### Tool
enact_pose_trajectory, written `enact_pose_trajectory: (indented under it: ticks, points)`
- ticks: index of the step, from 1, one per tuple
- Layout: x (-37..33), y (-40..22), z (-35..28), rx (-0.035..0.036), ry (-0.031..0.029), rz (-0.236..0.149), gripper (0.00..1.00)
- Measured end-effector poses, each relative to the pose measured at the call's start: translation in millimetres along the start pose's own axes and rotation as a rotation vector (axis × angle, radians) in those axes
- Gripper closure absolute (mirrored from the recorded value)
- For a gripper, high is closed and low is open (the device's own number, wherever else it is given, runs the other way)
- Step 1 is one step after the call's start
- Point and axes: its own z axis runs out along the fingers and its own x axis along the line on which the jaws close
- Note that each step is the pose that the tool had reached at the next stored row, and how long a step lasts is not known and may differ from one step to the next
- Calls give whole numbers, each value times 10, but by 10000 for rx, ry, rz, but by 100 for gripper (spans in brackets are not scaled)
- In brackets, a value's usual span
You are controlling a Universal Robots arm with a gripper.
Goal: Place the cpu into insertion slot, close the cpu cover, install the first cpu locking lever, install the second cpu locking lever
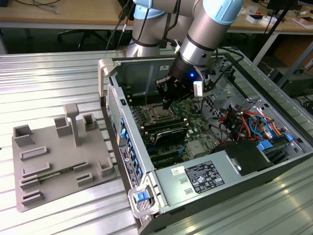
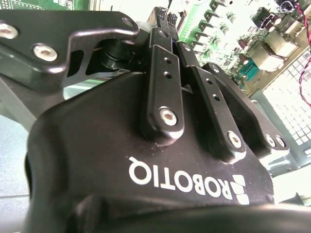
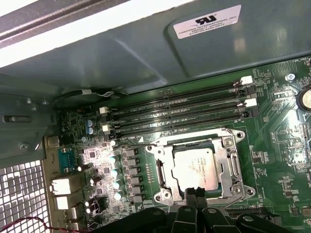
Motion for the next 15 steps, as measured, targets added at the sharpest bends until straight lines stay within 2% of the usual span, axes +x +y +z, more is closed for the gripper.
enact_pose_trajectory:
  ticks: [15]
  points:
    - [0, 0, 0, -1, 2, -157, 89]
